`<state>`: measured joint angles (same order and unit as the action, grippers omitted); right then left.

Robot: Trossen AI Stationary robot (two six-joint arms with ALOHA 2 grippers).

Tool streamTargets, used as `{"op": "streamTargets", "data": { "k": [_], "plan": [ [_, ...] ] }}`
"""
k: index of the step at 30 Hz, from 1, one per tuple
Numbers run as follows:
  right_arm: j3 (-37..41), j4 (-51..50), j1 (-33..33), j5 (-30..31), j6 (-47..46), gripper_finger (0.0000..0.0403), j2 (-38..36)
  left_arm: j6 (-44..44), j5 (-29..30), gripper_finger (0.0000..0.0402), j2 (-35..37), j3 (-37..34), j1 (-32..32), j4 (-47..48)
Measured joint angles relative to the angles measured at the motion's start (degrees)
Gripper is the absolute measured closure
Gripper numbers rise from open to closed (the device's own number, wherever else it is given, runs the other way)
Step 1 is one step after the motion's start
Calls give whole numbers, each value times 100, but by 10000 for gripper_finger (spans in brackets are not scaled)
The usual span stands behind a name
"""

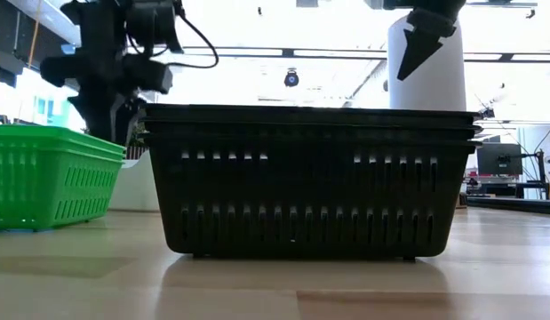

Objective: Stack baskets by color
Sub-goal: Stack the bottom white bin on the top white bin

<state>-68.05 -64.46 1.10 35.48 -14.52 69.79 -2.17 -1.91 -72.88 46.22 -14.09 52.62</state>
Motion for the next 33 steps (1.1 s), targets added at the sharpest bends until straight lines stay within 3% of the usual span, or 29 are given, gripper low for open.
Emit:
{"op": "streamTargets", "data": {
  "k": [16, 20, 27, 33],
  "plan": [
    [0, 139, 0, 127, 320, 256, -12, 120, 649, 251, -1186, 0, -4, 26],
    [0, 189, 0, 212, 536, 256, -12, 258, 436, 284, -1355, 0, -4, -18],
    [0, 251, 0, 304, 706, 256, -12, 419, 328, 386, -1412, 0, -4, -265],
    [0, 308, 0, 301, 703, 256, -10, 670, 322, 395, -1412, 0, 9, -341]
  ]
}}
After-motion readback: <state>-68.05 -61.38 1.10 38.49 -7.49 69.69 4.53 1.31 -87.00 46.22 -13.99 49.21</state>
